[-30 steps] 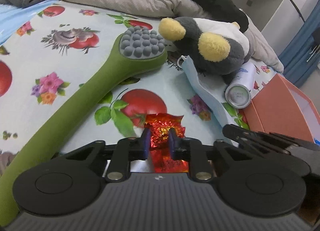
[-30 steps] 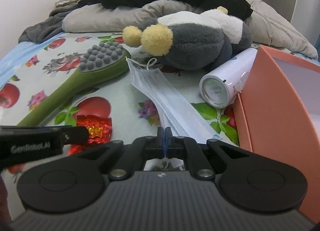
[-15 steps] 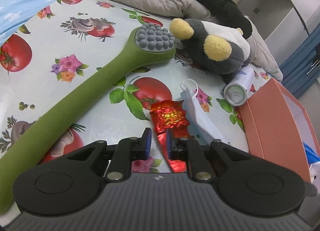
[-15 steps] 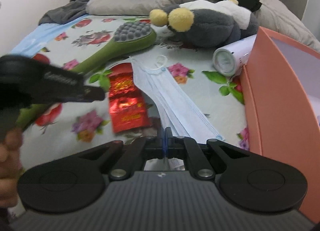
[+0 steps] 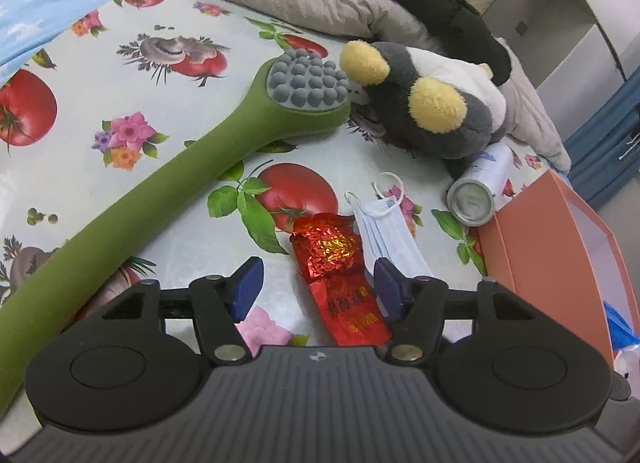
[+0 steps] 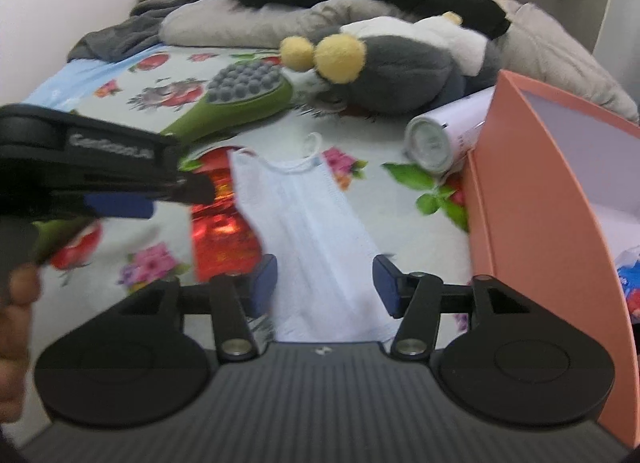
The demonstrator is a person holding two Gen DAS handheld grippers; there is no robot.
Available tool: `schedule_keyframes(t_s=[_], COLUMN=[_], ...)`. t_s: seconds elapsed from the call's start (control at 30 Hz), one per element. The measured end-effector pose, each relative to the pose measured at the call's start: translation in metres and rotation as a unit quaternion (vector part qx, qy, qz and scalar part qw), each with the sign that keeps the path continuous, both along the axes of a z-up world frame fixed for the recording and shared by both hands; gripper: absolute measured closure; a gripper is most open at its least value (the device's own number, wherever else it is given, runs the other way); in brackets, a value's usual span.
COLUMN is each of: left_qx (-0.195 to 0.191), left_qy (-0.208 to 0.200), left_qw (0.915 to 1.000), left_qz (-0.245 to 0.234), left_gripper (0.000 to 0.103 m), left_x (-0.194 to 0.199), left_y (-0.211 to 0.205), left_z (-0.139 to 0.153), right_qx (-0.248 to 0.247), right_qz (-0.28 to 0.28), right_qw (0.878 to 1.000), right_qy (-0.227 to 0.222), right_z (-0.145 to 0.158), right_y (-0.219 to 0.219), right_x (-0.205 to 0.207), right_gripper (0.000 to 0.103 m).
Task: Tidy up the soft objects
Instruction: 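Lift the red tea packet with the left gripper while the right gripper lifts the face mask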
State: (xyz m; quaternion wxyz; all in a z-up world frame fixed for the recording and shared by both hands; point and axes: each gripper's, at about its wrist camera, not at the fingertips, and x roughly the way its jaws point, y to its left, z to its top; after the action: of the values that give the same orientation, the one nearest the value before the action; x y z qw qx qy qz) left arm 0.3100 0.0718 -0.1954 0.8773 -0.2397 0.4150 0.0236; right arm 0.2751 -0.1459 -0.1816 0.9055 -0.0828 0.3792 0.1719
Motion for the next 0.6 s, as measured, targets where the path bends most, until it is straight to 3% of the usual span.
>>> schedule_keyframes(t_s=[0.07,0.3,0.37,0.43,0.5,0.6], left_qx=[0.0,-0.002,0.002,0.003,0.003,0.009], left_qy=[0.006,0.014,0.013,0.011,0.01,0.009], left_qw=[1.0,0.9999,0.9999,0.9999,0.9998,0.9997], left_qz=[0.005,0.004,0.007,0.011,0.016,0.022], left_gripper=[0.036,0.036,0.036,0.036,0.036,0.036], left_x=[0.003,0.011,0.011,0.012,0.012,0.012], left_y=[0.0,-0.006,-0.008,-0.009,-0.01,-0.013], left_z=[-0.002,-0.006,-0.007,-0.006,-0.005,-0.003], right_qx=[0.008,0.013,0.016,0.023,0.023,0.032], right_qz=[-0.008,0.001,0.013,0.017,0.012,-0.021], right_qw=[1.0,0.999,0.999,0.999,0.999,0.999], right_qy=[-0.001,0.036,0.035,0.04,0.045,0.033], right_z=[-0.005,-0.027,-0.027,-0.026,-0.023,-0.017], right_y=[-0.003,-0.007,-0.008,-0.01,-0.011,-0.016], right_x=[0.007,0.02,0.017,0.015,0.014,0.009], right_gripper=[0.035,0.039,0.051,0.088,0.095,0.096])
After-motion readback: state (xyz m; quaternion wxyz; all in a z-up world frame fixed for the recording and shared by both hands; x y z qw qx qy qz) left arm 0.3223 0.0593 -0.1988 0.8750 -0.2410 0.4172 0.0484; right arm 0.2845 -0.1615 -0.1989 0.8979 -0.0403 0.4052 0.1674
